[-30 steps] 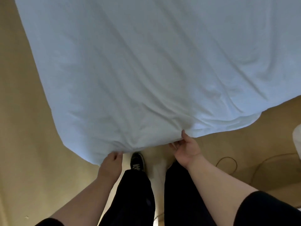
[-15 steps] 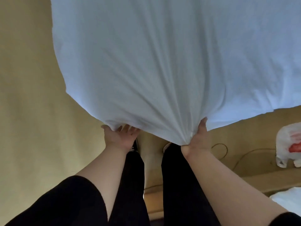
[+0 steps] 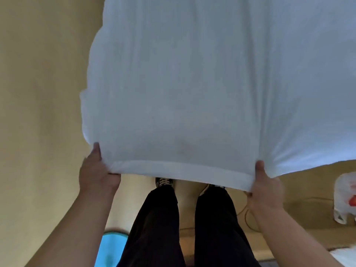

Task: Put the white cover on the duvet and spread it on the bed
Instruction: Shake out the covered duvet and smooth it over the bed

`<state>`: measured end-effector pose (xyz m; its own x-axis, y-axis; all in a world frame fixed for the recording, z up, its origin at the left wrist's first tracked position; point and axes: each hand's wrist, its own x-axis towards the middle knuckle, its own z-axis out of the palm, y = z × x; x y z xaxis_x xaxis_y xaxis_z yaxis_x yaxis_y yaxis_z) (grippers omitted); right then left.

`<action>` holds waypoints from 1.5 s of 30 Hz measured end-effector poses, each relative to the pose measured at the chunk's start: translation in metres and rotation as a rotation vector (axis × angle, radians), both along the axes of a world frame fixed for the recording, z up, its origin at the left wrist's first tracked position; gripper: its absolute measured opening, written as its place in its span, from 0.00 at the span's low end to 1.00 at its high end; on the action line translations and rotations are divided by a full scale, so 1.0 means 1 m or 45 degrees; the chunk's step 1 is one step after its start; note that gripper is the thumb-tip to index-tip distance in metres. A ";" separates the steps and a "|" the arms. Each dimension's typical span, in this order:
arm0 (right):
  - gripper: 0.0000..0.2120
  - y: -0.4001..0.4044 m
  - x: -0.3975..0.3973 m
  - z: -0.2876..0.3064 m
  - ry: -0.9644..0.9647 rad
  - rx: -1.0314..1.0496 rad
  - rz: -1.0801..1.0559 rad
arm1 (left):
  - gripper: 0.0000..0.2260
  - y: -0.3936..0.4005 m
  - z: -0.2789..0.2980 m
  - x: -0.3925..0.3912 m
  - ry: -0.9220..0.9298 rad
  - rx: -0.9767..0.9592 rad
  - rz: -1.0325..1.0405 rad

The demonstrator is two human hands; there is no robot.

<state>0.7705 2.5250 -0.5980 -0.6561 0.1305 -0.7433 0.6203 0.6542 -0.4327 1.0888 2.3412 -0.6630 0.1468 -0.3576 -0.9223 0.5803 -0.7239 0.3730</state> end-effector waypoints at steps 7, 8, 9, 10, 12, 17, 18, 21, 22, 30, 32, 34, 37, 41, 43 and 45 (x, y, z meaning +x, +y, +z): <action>0.13 -0.005 -0.009 -0.039 -0.164 0.095 -0.029 | 0.10 0.041 -0.012 0.016 -1.035 0.340 -0.943; 0.15 -0.004 -0.010 -0.035 -0.091 0.072 0.022 | 0.09 0.036 -0.009 0.021 -1.030 0.308 -0.988; 0.17 0.000 -0.005 -0.029 -0.012 0.059 0.069 | 0.11 0.032 -0.006 0.025 -1.001 0.325 -0.894; 0.17 0.007 0.003 -0.024 0.033 0.065 0.090 | 0.13 0.036 -0.008 0.031 -1.005 0.318 -0.914; 0.19 0.029 0.015 -0.031 -0.110 0.156 0.117 | 0.14 0.058 -0.011 0.036 -1.058 0.493 -0.958; 0.05 0.026 -0.018 -0.067 -0.392 0.275 0.115 | 0.20 0.063 -0.036 0.015 -1.060 0.476 -0.985; 0.02 0.022 -0.026 -0.071 -0.409 0.312 0.232 | 0.23 0.057 -0.033 0.007 -1.071 0.472 -1.099; 0.07 0.020 -0.033 -0.068 -0.394 0.522 0.773 | 0.26 0.048 -0.015 -0.016 -1.191 0.336 -1.448; 0.12 0.020 -0.032 -0.064 -0.322 0.601 0.933 | 0.24 0.049 -0.009 -0.024 -1.183 0.224 -1.564; 0.27 -0.092 -0.031 -0.032 0.545 0.004 2.002 | 0.23 0.035 0.003 -0.122 -1.263 -0.793 -2.351; 0.28 -0.131 -0.040 -0.035 0.649 -0.084 2.195 | 0.26 0.026 0.007 -0.156 -1.356 -0.992 -2.425; 0.27 -0.154 -0.064 -0.043 0.663 -0.082 2.304 | 0.28 0.012 0.009 -0.193 -1.451 -1.140 -2.497; 0.26 -0.147 -0.145 -0.066 0.703 0.085 2.230 | 0.31 -0.005 0.004 -0.242 -1.565 -1.314 -2.689; 0.31 -0.049 -0.289 -0.089 0.596 0.447 1.732 | 0.36 0.001 -0.004 -0.297 -1.651 -0.655 -2.945; 0.31 0.018 -0.344 -0.090 0.371 0.656 1.581 | 0.37 0.018 -0.002 -0.330 -1.683 -0.338 -2.929; 0.32 0.079 -0.379 -0.084 0.044 0.834 1.403 | 0.36 0.039 0.008 -0.364 -1.661 -0.162 -2.891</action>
<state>0.3913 2.6035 -0.6820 -0.6677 -0.1583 -0.7274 -0.3875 0.9082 0.1581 0.7245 2.3802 -0.6550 -0.1411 -0.6764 -0.7229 -0.9081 0.3792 -0.1776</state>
